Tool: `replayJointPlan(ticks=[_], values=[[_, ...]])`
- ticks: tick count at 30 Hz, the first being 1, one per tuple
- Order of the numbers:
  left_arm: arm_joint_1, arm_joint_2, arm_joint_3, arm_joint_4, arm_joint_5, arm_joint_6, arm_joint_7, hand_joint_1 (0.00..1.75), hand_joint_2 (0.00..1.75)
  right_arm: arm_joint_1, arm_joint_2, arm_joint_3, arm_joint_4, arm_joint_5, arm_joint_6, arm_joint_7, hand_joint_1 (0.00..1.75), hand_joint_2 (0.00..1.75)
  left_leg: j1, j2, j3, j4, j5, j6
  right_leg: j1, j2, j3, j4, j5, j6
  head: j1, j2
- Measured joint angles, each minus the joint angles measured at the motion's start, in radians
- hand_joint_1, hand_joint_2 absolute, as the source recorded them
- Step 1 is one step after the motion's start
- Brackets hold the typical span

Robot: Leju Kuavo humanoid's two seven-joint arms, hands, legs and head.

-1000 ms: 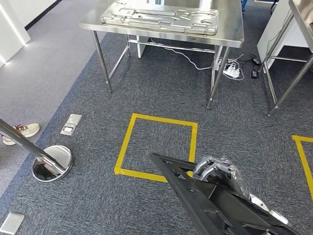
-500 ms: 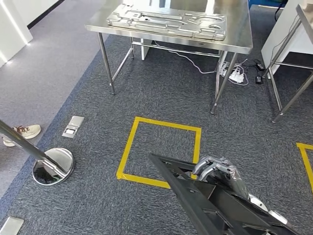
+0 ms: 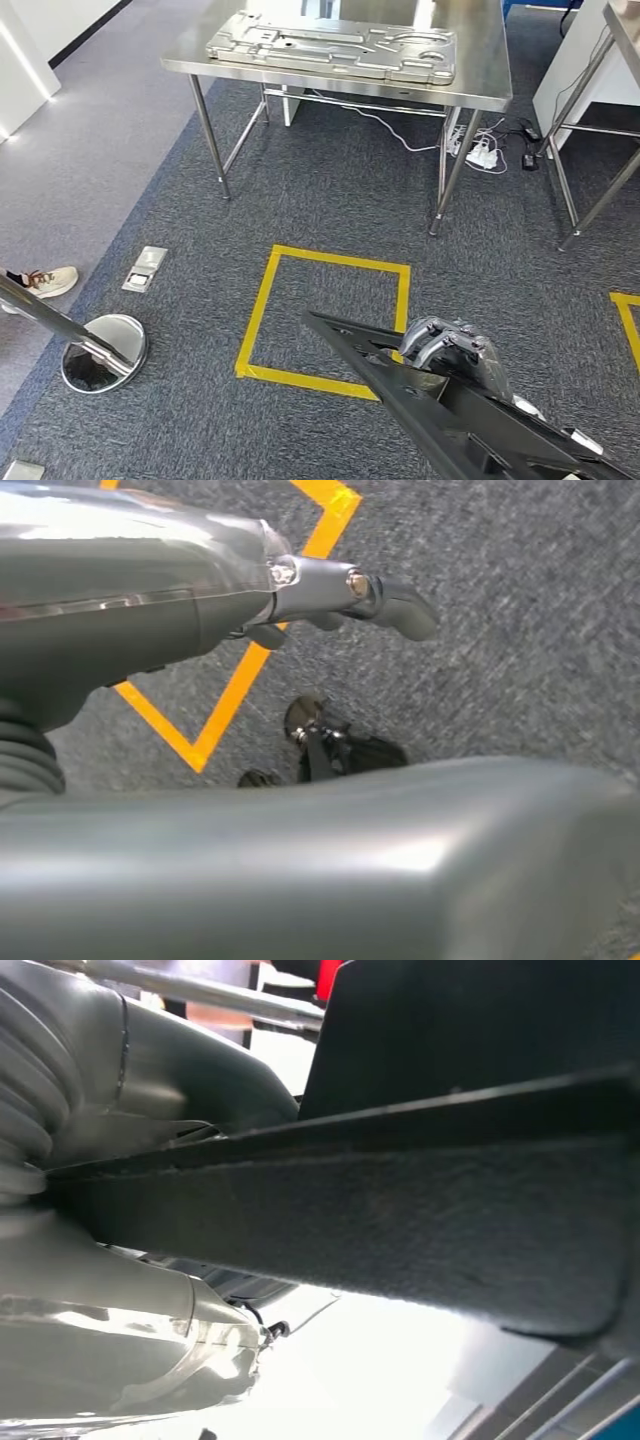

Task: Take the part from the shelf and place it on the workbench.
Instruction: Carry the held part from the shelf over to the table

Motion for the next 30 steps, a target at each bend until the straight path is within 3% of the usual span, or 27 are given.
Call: replayJointPlan(ticks=[2,4,6,8,10,11,12,14,15,17,19,21,22,24,25,26,27,29,30], values=[[0.002,0.000,0.000,0.000,0.000,0.000,0.000,0.00,1.75,-0.002,0.002,-0.003,0.001,-0.003,0.003,0.000,1.75,1.75,-0.005,-0.005,0.009,-0.022,-0.014,0.015,-0.002,0.012,-0.006,-0.002,-0.002,0.013,0.000,0.000],[0.000,0.001,0.000,0.000,0.000,-0.001,0.000,0.00,1.75,-0.002,0.003,-0.006,0.000,-0.004,0.006,0.001,1.75,1.75,-0.004,0.008,0.020,-0.038,-0.026,0.029,-0.004,0.014,-0.007,-0.003,-0.006,0.025,-0.001,0.000],[-0.001,0.001,0.000,0.000,0.000,-0.002,-0.001,0.00,1.75,-0.005,0.003,-0.009,0.000,-0.006,0.008,0.001,1.75,1.75,-0.001,0.021,0.035,-0.051,-0.029,0.040,-0.002,0.004,-0.026,0.046,-0.031,0.030,0.000,0.000],[-0.002,0.001,0.000,0.000,0.000,-0.002,-0.001,0.00,1.75,-0.008,0.004,-0.011,0.001,-0.007,0.009,0.001,1.75,1.75,-0.003,0.036,0.049,-0.054,-0.039,0.051,-0.001,-0.004,-0.096,0.169,-0.078,0.030,0.000,0.000],[-0.002,0.001,0.000,0.000,0.000,-0.003,-0.001,0.00,1.75,-0.006,0.004,-0.013,0.004,-0.009,0.012,0.001,1.75,1.75,-0.007,0.051,0.064,-0.054,-0.052,0.054,-0.001,-0.005,-0.165,0.266,-0.089,0.030,0.000,0.000],[-0.002,0.001,0.000,0.000,0.000,-0.003,-0.001,0.00,1.75,-0.005,0.004,-0.013,0.005,-0.010,0.013,0.001,1.75,1.75,-0.008,0.058,0.074,-0.054,-0.059,0.054,0.000,-0.007,-0.176,0.265,-0.065,0.029,0.000,0.000],[-0.003,0.001,0.000,0.000,0.000,-0.003,-0.001,0.00,1.75,-0.004,0.004,-0.014,0.006,-0.011,0.015,0.002,1.75,1.75,-0.009,0.064,0.086,-0.054,-0.067,0.052,0.002,-0.011,-0.167,0.225,-0.023,0.026,0.000,0.000],[-0.003,0.001,0.000,0.000,0.000,-0.004,-0.002,0.00,1.75,-0.004,0.004,-0.014,0.007,-0.012,0.016,0.002,1.75,1.75,-0.012,0.076,0.108,-0.054,-0.085,0.047,0.011,-0.045,-0.127,0.108,0.055,0.015,0.000,0.000],[-0.004,0.001,0.000,0.000,0.000,-0.004,-0.003,0.00,1.75,-0.005,0.004,-0.014,0.007,-0.012,0.016,0.002,1.75,1.75,-0.013,0.081,0.114,-0.054,-0.092,0.042,0.018,-0.065,-0.111,0.064,0.071,0.008,0.000,0.000],[-0.004,0.001,0.000,0.000,0.000,-0.004,-0.005,0.00,1.75,-0.004,0.005,-0.014,0.007,-0.003,0.012,0.003,1.75,1.75,-0.016,0.093,0.119,-0.056,-0.100,0.033,0.028,-0.084,-0.101,0.036,0.065,-0.004,0.000,0.000],[-0.007,0.001,0.000,0.000,0.000,-0.004,-0.006,0.00,1.75,0.000,0.006,-0.014,0.005,0.011,0.006,0.003,1.75,1.75,-0.017,0.102,0.126,-0.062,-0.106,0.025,0.025,-0.070,-0.098,0.025,0.061,-0.011,0.000,0.000],[-0.010,0.000,0.000,0.000,0.001,-0.005,-0.008,0.00,1.75,0.000,0.006,-0.014,0.002,0.018,0.004,0.003,1.75,1.75,-0.015,0.085,0.117,-0.029,-0.129,0.014,0.016,-0.062,-0.088,0.018,0.058,-0.020,0.000,0.000],[-0.010,0.001,-0.001,0.000,0.001,-0.006,-0.009,0.00,1.75,0.001,0.007,-0.014,0.001,0.019,0.004,0.003,1.75,1.75,-0.013,0.071,0.094,0.019,-0.152,0.009,0.012,-0.059,-0.082,0.016,0.055,-0.024,0.000,0.000],[-0.008,0.002,-0.001,0.000,0.002,-0.005,-0.010,0.00,1.75,0.002,0.010,-0.014,0.000,0.021,0.004,0.003,1.75,1.75,-0.008,0.054,0.017,0.150,-0.198,0.001,0.010,-0.051,-0.075,0.016,0.048,-0.028,0.000,0.000],[-0.005,0.003,-0.001,0.000,0.002,-0.004,-0.010,0.00,1.75,0.004,0.011,-0.014,0.000,0.022,0.004,0.003,1.75,1.75,-0.007,0.052,-0.018,0.199,-0.204,-0.001,0.009,-0.045,-0.071,0.016,0.044,-0.028,0.000,0.000],[-0.003,0.003,-0.001,0.000,0.002,-0.004,-0.010,0.00,1.75,0.005,0.012,-0.014,0.000,0.023,0.004,0.003,1.75,1.75,-0.005,0.051,-0.039,0.215,-0.189,-0.002,0.009,-0.040,-0.065,0.016,0.039,-0.026,0.000,0.000],[-0.001,0.003,-0.001,0.000,0.002,-0.004,-0.010,0.00,1.75,0.006,0.012,-0.014,0.000,0.024,0.004,0.003,1.75,1.75,-0.005,0.051,-0.041,0.192,-0.154,-0.002,0.008,-0.036,-0.056,0.016,0.033,-0.024,0.000,0.000],[0.001,0.004,-0.001,0.000,0.003,-0.004,-0.010,0.00,1.75,0.008,0.013,-0.013,0.000,0.026,0.003,0.003,1.75,1.75,-0.005,0.051,-0.008,0.079,-0.064,0.002,0.007,-0.031,-0.035,0.015,0.019,-0.017,0.000,0.000],[0.000,0.004,-0.001,0.000,0.003,-0.003,-0.010,0.00,1.75,0.008,0.013,-0.013,0.000,0.028,0.002,0.003,1.75,1.75,-0.006,0.050,0.010,0.029,-0.036,0.005,0.008,-0.028,-0.028,0.016,0.013,-0.012,0.000,0.000]])
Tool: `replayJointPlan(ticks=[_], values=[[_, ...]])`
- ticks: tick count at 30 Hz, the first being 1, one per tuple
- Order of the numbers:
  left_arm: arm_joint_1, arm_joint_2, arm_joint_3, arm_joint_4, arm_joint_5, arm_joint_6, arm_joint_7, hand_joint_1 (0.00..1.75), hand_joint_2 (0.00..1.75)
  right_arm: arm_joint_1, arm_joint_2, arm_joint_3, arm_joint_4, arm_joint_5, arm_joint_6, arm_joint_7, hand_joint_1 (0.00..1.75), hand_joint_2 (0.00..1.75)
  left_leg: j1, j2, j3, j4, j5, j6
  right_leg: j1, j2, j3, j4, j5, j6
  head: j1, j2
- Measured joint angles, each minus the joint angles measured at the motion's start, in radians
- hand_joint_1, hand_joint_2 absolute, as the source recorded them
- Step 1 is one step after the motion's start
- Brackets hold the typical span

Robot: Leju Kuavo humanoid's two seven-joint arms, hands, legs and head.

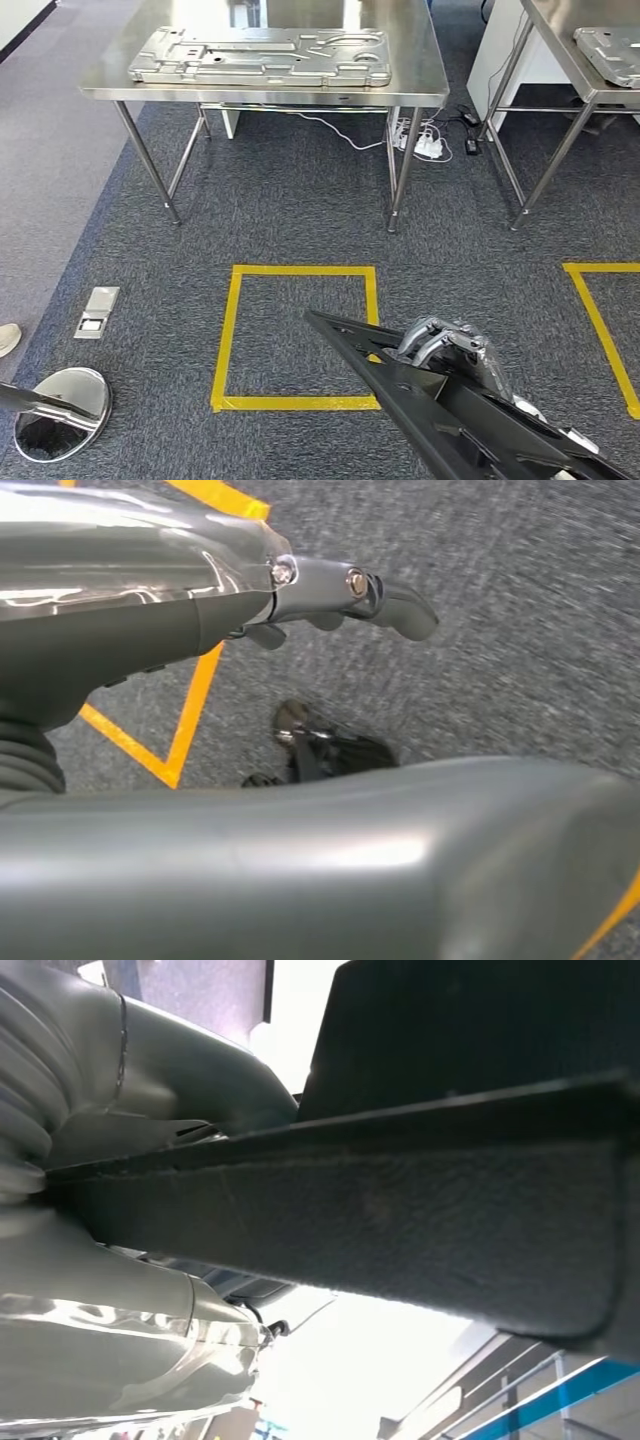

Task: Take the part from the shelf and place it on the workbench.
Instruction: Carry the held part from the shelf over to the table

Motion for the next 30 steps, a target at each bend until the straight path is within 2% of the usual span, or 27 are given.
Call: replayJointPlan(ticks=[1,2,4,6,7,9,10,11,12,14,15,16,18,20,22,23,25,26,27,28,30], values=[[0.000,0.000,0.000,0.000,0.000,0.000,0.000,0.00,1.75,0.001,0.000,0.000,0.000,0.002,-0.001,0.000,1.75,1.75,-0.002,-0.001,0.012,-0.033,0.009,0.004,0.001,0.002,0.002,0.000,-0.004,0.005,0.000,0.000],[0.000,0.000,0.000,0.000,0.001,0.001,0.000,0.00,1.75,0.003,0.000,0.000,-0.001,0.004,-0.003,0.000,1.75,1.75,-0.005,-0.002,0.016,-0.044,0.003,0.008,0.002,0.003,0.002,-0.001,-0.005,0.010,0.000,0.000],[0.001,0.000,0.000,0.000,0.002,0.001,0.001,0.00,1.75,0.007,0.000,0.002,-0.004,0.008,-0.005,0.000,1.75,1.75,-0.005,-0.002,0.021,-0.058,-0.004,0.017,0.002,0.004,0.003,-0.005,-0.008,0.022,0.000,0.000],[0.001,0.000,0.000,0.000,0.004,0.001,0.001,0.00,1.75,0.010,0.000,0.004,-0.007,0.010,-0.007,-0.001,1.75,1.75,0.000,-0.003,0.027,-0.066,-0.004,0.029,0.002,0.005,-0.002,0.016,-0.024,0.031,0.000,0.000],[0.000,0.000,0.000,0.000,0.005,0.000,0.001,0.00,1.75,0.011,0.000,0.004,-0.009,0.010,-0.007,-0.002,1.75,1.75,0.002,-0.003,0.032,-0.069,-0.005,0.035,0.002,0.006,-0.019,0.053,-0.045,0.034,0.000,0.000],[-0.002,0.000,0.000,0.000,0.007,0.000,0.000,0.00,1.75,0.014,0.000,0.005,-0.010,0.010,-0.008,-0.003,1.75,1.75,0.001,-0.002,0.038,-0.070,-0.011,0.044,0.001,0.006,-0.087,0.180,-0.096,0.036,0.000,0.000],[-0.003,0.000,0.000,0.000,0.007,0.000,0.000,0.00,1.75,0.016,-0.001,0.006,-0.009,0.011,-0.008,-0.003,1.75,1.75,0.000,-0.003,0.042,-0.070,-0.014,0.047,0.001,0.006,-0.123,0.239,-0.111,0.037,0.000,0.000],[-0.003,0.000,0.000,0.000,0.007,-0.001,0.000,0.00,1.75,0.017,-0.002,0.007,-0.009,0.010,-0.008,-0.003,1.75,1.75,-0.001,-0.003,0.047,-0.070,-0.019,0.047,0.001,0.006,-0.146,0.270,-0.108,0.037,0.000,0.000],[-0.002,0.000,0.000,0.000,0.007,-0.002,0.000,0.00,1.75,0.017,-0.002,0.007,-0.009,0.010,-0.008,-0.003,1.75,1.75,-0.001,-0.003,0.053,-0.070,-0.023,0.046,0.001,0.006,-0.151,0.261,-0.083,0.037,0.000,0.000],[-0.002,0.000,0.000,0.000,0.008,-0.005,-0.001,0.00,1.75,0.015,-0.003,0.009,-0.009,0.010,-0.009,-0.003,1.75,1.75,-0.001,-0.005,0.070,-0.070,-0.035,0.042,0.002,0.006,-0.115,0.151,0.001,0.032,0.000,0.000],[-0.003,0.000,0.000,0.000,0.008,-0.007,-0.002,0.00,1.75,0.014,-0.004,0.009,-0.008,0.009,-0.009,-0.003,1.75,1.75,-0.002,-0.006,0.076,-0.069,-0.041,0.038,0.004,0.006,-0.093,0.092,0.033,0.028,0.000,0.000],[-0.005,-0.001,0.000,0.000,0.008,-0.008,-0.002,0.00,1.75,0.012,-0.005,0.010,-0.008,0.008,-0.009,-0.003,1.75,1.75,-0.003,-0.006,0.078,-0.069,-0.045,0.034,0.006,0.006,-0.076,0.048,0.047,0.024,0.000,0.000],[-0.007,-0.001,0.000,0.000,0.009,-0.008,-0.003,0.00,1.75,0.011,-0.007,0.010,-0.008,0.007,-0.010,-0.003,1.75,1.75,-0.004,-0.006,0.078,-0.072,-0.048,0.024,0.011,0.007,-0.067,0.021,0.041,0.017,0.000,0.000],[-0.009,-0.001,0.000,0.000,0.008,-0.008,-0.003,0.00,1.75,0.010,-0.009,0.010,-0.009,0.006,-0.011,-0.003,1.75,1.75,-0.003,-0.005,0.082,-0.075,-0.052,0.013,0.007,0.009,-0.061,0.012,0.037,0.008,-0.001,0.000],[-0.010,-0.002,0.000,0.000,0.008,-0.009,-0.003,0.00,1.75,0.008,-0.009,0.010,-0.009,0.005,-0.011,-0.003,1.75,1.75,-0.002,-0.005,0.067,-0.033,-0.077,0.001,0.001,0.006,-0.051,0.005,0.034,-0.003,-0.001,0.000],[-0.010,-0.002,0.000,0.000,0.008,-0.008,-0.003,0.00,1.75,0.007,-0.009,0.010,-0.009,0.005,-0.011,-0.003,1.75,1.75,-0.001,-0.005,0.042,0.017,-0.100,-0.004,0.000,0.005,-0.047,0.004,0.031,-0.007,-0.001,0.000],[-0.008,-0.002,0.000,0.000,0.009,-0.008,-0.003,0.00,1.75,0.006,-0.009,0.010,-0.008,0.005,-0.011,-0.003,1.75,1.75,0.001,-0.005,-0.033,0.145,-0.143,-0.011,0.000,0.004,-0.040,0.004,0.024,-0.012,-0.001,0.000],[-0.006,-0.001,0.000,0.000,0.009,-0.008,-0.003,0.00,1.75,0.007,-0.009,0.010,-0.008,0.005,-0.011,-0.003,1.75,1.75,0.001,-0.005,-0.061,0.184,-0.145,-0.012,0.000,0.005,-0.036,0.004,0.020,-0.013,-0.001,0.000],[-0.004,-0.001,0.000,0.000,0.009,-0.008,-0.003,0.00,1.75,0.008,-0.009,0.010,-0.008,0.005,-0.011,-0.003,1.75,1.75,0.001,-0.005,-0.073,0.190,-0.127,-0.012,0.000,0.006,-0.029,0.004,0.015,-0.012,-0.001,0.000],[-0.003,-0.001,0.000,0.000,0.009,-0.008,-0.003,0.00,1.75,0.008,-0.009,0.010,-0.008,0.005,-0.011,-0.003,1.75,1.75,0.001,-0.005,-0.066,0.155,-0.091,-0.010,0.000,0.007,-0.021,0.004,0.009,-0.011,-0.001,0.000],[-0.003,-0.001,0.000,0.000,0.009,-0.008,-0.003,0.00,1.75,0.009,-0.009,0.010,-0.008,0.004,-0.011,-0.003,1.75,1.75,-0.002,-0.006,-0.023,0.038,-0.010,-0.001,0.001,0.007,-0.004,0.003,-0.002,-0.005,-0.001,0.000]])
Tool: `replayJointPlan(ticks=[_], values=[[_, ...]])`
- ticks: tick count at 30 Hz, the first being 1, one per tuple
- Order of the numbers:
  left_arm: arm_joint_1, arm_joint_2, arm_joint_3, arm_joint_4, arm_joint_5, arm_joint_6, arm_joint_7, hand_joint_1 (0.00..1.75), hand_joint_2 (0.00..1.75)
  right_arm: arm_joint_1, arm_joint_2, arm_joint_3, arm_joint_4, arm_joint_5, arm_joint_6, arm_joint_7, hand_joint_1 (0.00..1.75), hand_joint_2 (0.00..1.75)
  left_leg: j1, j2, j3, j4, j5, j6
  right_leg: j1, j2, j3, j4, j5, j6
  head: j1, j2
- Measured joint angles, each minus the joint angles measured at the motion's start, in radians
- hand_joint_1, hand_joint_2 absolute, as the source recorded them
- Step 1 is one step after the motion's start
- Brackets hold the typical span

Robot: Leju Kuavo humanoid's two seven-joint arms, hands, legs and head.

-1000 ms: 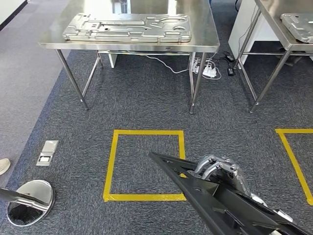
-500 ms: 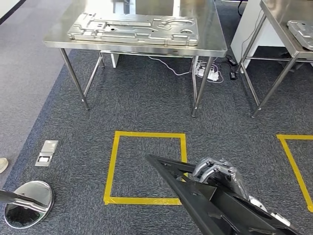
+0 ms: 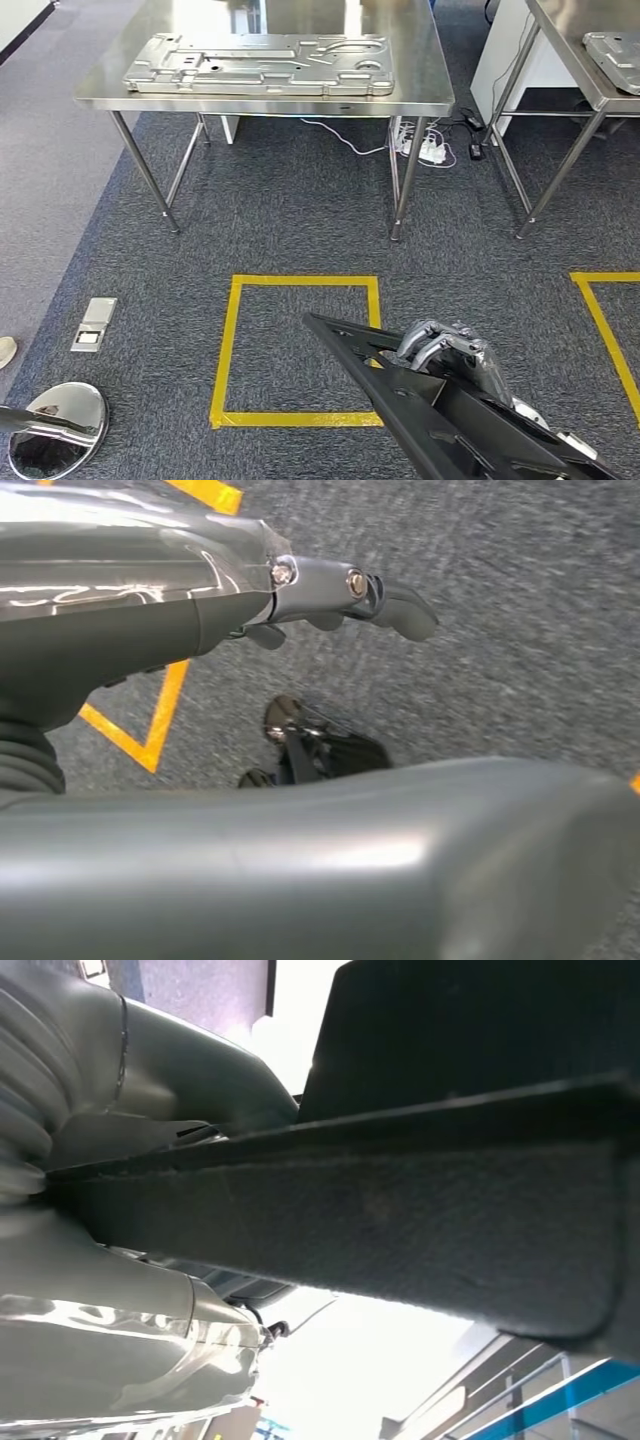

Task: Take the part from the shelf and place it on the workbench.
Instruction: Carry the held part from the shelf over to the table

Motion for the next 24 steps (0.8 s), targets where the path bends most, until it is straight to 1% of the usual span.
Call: replayJointPlan(ticks=[1,2,4,5,6,7,8,10,11,12,13,14,15,16,17,18,19,21,22,23,24], values=[[0.000,0.000,0.000,0.000,0.000,0.000,0.000,0.00,1.75,0.000,0.000,0.000,0.000,-0.001,0.000,0.000,1.75,1.75,-0.003,0.000,0.019,-0.048,0.021,0.006,0.001,0.001,0.004,0.000,-0.005,0.004,0.000,0.000],[-0.001,0.000,0.000,0.000,0.000,0.000,0.000,0.00,1.75,-0.001,0.000,0.000,0.000,-0.001,0.000,0.000,1.75,1.75,-0.006,-0.001,0.029,-0.076,0.026,0.011,0.001,0.001,0.004,0.000,-0.007,0.009,0.000,0.000],[-0.001,0.001,0.000,0.000,0.000,0.000,0.000,0.00,1.75,-0.001,0.000,0.000,0.000,-0.002,0.000,0.000,1.75,1.75,-0.011,-0.002,0.034,-0.093,0.014,0.019,0.001,0.002,0.002,-0.004,-0.008,0.020,0.000,0.000],[0.000,0.001,0.000,0.000,-0.001,0.000,0.000,0.00,1.75,-0.001,0.000,0.001,-0.001,-0.003,0.000,0.000,1.75,1.75,-0.008,-0.002,0.037,-0.100,0.013,0.023,0.000,0.002,0.004,-0.006,-0.010,0.026,0.000,0.000],[0.000,0.001,0.000,0.000,-0.001,0.000,0.000,0.00,1.75,-0.002,0.000,0.001,-0.001,-0.003,0.001,0.000,1.75,1.75,-0.005,-0.002,0.042,-0.107,0.013,0.028,0.001,0.001,0.005,-0.001,-0.017,0.030,0.000,0.000],[0.000,0.001,0.000,0.000,-0.002,0.000,0.000,0.00,1.75,-0.002,-0.001,0.001,-0.001,-0.004,0.001,0.000,1.75,1.75,-0.002,-0.002,0.049,-0.113,0.014,0.033,0.001,0.002,-0.003,0.022,-0.032,0.034,0.000,0.000],[0.000,0.001,0.000,0.000,-0.002,0.000,-0.001,0.00,1.75,-0.003,-0.001,0.002,-0.001,-0.004,0.001,0.000,1.75,1.75,0.001,-0.001,0.056,-0.118,0.013,0.039,0.001,0.002,-0.024,0.067,-0.054,0.036,0.000,0.000],[-0.002,0.001,0.000,0.000,-0.003,0.000,-0.002,0.00,1.75,-0.001,-0.002,0.002,0.000,-0.005,0.001,0.000,1.75,1.75,0.001,-0.001,0.065,-0.120,0.006,0.045,0.001,0.003,-0.094,0.194,-0.102,0.040,0.000,0.000],[-0.002,0.001,0.000,0.000,-0.003,0.000,-0.002,0.00,1.75,0.001,-0.003,0.003,0.000,-0.005,0.002,0.000,1.75,1.75,0.001,-0.001,0.070,-0.120,0.002,0.046,0.000,0.002,-0.126,0.242,-0.110,0.041,0.000,0.000],[-0.001,0.001,0.000,0.000,-0.003,0.000,-0.002,0.00,1.75,0.002,-0.004,0.004,0.001,-0.005,0.003,0.000,1.75,1.75,0.001,-0.001,0.076,-0.120,-0.003,0.045,0.000,0.002,-0.143,0.258,-0.098,0.042,0.000,0.000],[0.000,0.001,0.000,0.000,-0.003,0.000,-0.002,0.00,1.75,0.002,-0.005,0.004,0.001,-0.006,0.003,0.000,1.75,1.75,0.001,-0.002,0.083,-0.119,-0.008,0.044,0.000,0.002,-0.143,0.239,-0.068,0.043,0.000,0.000],[0.000,0.000,0.000,0.000,-0.003,0.000,-0.002,0.00,1.75,0.002,-0.006,0.005,0.002,-0.006,0.003,0.000,1.75,1.75,0.002,-0.002,0.093,-0.119,-0.014,0.041,0.000,0.002,-0.125,0.182,-0.023,0.042,0.000,0.000],[0.001,0.000,0.000,0.000,-0.003,-0.001,-0.002,0.00,1.75,0.002,-0.006,0.005,0.002,-0.007,0.003,0.000,1.75,1.75,0.002,-0.003,0.103,-0.120,-0.021,0.037,0.000,0.002,-0.100,0.119,0.014,0.040,0.000,0.000],[-0.001,0.001,0.000,0.000,-0.004,-0.001,-0.002,0.00,1.75,0.001,-0.007,0.005,0.002,-0.007,0.003,0.000,1.75,1.75,0.002,-0.003,0.110,-0.119,-0.027,0.032,0.002,0.002,-0.076,0.063,0.039,0.038,0.001,0.000],[-0.002,0.001,0.000,0.000,-0.005,-0.001,-0.003,0.00,1.75,0.001,-0.008,0.006,0.002,-0.008,0.004,0.000,1.75,1.75,0.001,-0.004,0.114,-0.119,-0.032,0.027,0.004,0.003,-0.059,0.024,0.050,0.033,0.001,0.000],[-0.003,0.001,0.000,0.000,-0.006,0.000,-0.004,0.00,1.75,0.001,-0.008,0.006,0.003,-0.010,0.004,0.000,1.75,1.75,0.001,-0.004,0.116,-0.121,-0.035,0.022,0.007,0.003,-0.053,0.011,0.045,0.028,0.001,0.000],[-0.004,0.001,0.000,0.000,-0.007,0.000,-0.005,0.00,1.75,0.001,-0.008,0.006,0.003,-0.011,0.004,0.000,1.75,1.75,0.000,-0.004,0.116,-0.123,-0.036,0.017,0.009,0.004,-0.051,0.006,0.042,0.023,0.001,0.000],[-0.006,0.001,0.000,0.000,-0.008,0.000,-0.005,0.00,1.75,0.001,-0.008,0.006,0.003,-0.012,0.004,0.000,1.75,1.75,0.001,-0.003,0.119,-0.123,-0.042,0.007,0.005,0.005,-0.047,0.001,0.039,0.012,0.001,0.000],[-0.006,0.000,0.000,0.000,-0.008,0.000,-0.005,0.00,1.75,0.000,-0.008,0.006,0.003,-0.012,0.004,0.000,1.75,1.75,0.001,-0.003,0.113,-0.108,-0.052,0.002,0.003,0.004,-0.044,-0.002,0.038,0.007,0.001,0.000],[-0.007,0.000,0.000,0.000,-0.008,0.000,-0.005,0.00,1.75,-0.001,-0.008,0.005,0.003,-0.012,0.004,0.000,1.75,1.75,0.002,-0.003,0.096,-0.072,-0.071,-0.003,0.000,0.002,-0.040,-0.005,0.036,0.002,0.000,0.000],[-0.007,0.001,0.000,0.000,-0.008,0.001,-0.005,0.00,1.75,-0.002,-0.008,0.006,0.003,-0.012,0.004,0.000,1.75,1.75,0.002,-0.003,0.066,-0.016,-0.095,-0.008,-0.001,0.000,-0.037,-0.005,0.034,-0.003,0.000,0.000]])
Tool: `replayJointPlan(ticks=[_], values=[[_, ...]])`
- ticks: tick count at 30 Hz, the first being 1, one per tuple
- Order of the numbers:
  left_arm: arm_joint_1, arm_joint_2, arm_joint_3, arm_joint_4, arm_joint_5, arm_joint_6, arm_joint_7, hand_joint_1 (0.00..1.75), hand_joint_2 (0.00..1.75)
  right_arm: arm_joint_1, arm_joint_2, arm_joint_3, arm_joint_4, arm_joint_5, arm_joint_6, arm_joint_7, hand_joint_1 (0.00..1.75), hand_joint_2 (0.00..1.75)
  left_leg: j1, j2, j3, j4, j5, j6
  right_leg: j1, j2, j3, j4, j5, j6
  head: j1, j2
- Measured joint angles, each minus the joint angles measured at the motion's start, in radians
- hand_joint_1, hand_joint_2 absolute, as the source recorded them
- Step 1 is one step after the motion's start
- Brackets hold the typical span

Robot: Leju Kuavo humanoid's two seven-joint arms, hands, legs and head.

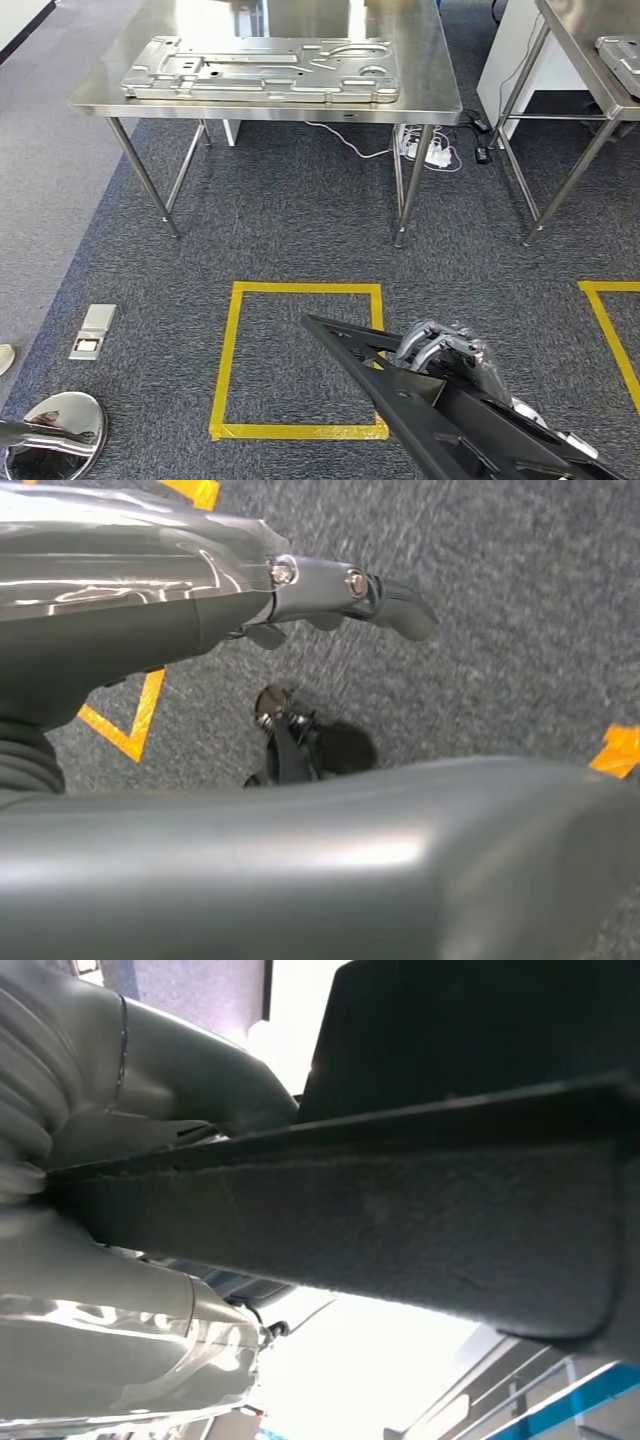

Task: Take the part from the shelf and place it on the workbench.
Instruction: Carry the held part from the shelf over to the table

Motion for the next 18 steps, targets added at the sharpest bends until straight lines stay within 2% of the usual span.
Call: replayJointPlan(ticks=[2,3,4,6,7,8,10,13,15,17,18], values=[[0.003,0.001,0.000,0.000,0.000,0.001,0.000,0.00,1.75,0.001,0.000,0.000,0.001,0.000,0.000,0.000,1.75,1.75,0.001,0.000,-0.077,0.127,-0.039,-0.005,0.000,-0.001,0.005,0.000,-0.007,-0.005,0.000,0.000],[0.005,0.002,0.000,0.000,0.000,0.001,0.000,0.00,1.75,0.002,0.000,0.000,0.001,0.000,0.000,0.000,1.75,1.75,0.001,0.000,-0.103,0.160,-0.037,-0.006,0.000,-0.001,0.009,0.000,-0.011,-0.005,0.000,0.000],[0.007,0.002,0.000,0.000,0.000,0.001,0.000,0.00,1.75,0.003,0.000,0.000,0.002,0.000,0.000,0.000,1.75,1.75,0.001,0.000,-0.111,0.156,-0.012,-0.005,0.000,0.001,0.016,0.000,-0.016,-0.004,0.000,0.000],[0.008,0.002,0.000,0.000,0.000,0.001,0.000,0.00,1.75,0.004,0.000,0.000,0.003,0.000,0.000,0.000,1.75,1.75,-0.001,0.000,-0.080,0.053,0.073,0.003,0.000,0.002,0.034,0.000,-0.028,0.000,0.000,0.000],[0.008,0.002,0.000,0.000,0.000,0.001,0.000,0.00,1.75,0.004,0.000,0.000,0.003,0.000,0.000,0.000,1.75,1.75,-0.004,0.000,-0.059,-0.003,0.107,0.009,0.001,0.002,0.042,0.000,-0.034,0.003,0.000,0.000],[0.007,0.003,0.000,0.000,0.000,0.002,0.001,0.00,1.75,0.004,0.000,0.000,0.003,0.000,0.000,0.000,1.75,1.75,-0.007,-0.001,-0.042,-0.046,0.124,0.015,0.002,0.003,0.046,0.000,-0.038,0.008,0.000,0.000],[0.007,0.004,0.000,0.000,0.001,0.003,0.002,0.00,1.75,0.004,0.000,0.000,0.004,0.000,0.000,0.001,1.75,1.75,-0.012,-0.001,-0.031,-0.075,0.117,0.023,0.003,0.004,0.045,-0.002,-0.041,0.017,0.000,0.000],[0.008,0.003,0.000,0.000,0.002,0.004,0.003,0.00,1.75,0.003,0.000,0.002,0.003,0.000,0.000,0.002,1.75,1.75,-0.008,-0.001,-0.021,-0.097,0.112,0.036,0.003,0.003,0.046,0.002,-0.051,0.034,0.000,0.000],[0.008,0.003,0.000,0.000,0.005,0.004,0.003,0.00,1.75,0.001,0.000,0.003,0.004,-0.001,0.000,0.002,1.75,1.75,-0.002,-0.001,-0.008,-0.107,0.111,0.046,0.002,0.003,0.012,0.075,-0.090,0.039,0.001,0.000],[0.007,0.003,0.000,0.000,0.008,0.004,0.003,0.00,1.75,0.001,0.000,0.004,0.007,-0.002,0.000,0.003,1.75,1.75,-0.003,0.000,-0.001,-0.108,0.105,0.052,0.002,0.004,-0.060,0.202,-0.136,0.042,0.001,0.000],[0.007,0.003,0.000,0.000,0.008,0.004,0.003,0.00,1.75,0.002,0.000,0.005,0.009,-0.002,0.000,0.003,1.75,1.75,-0.003,0.000,0.004,-0.108,0.101,0.053,0.001,0.004,-0.089,0.245,-0.140,0.043,0.001,0.000]])
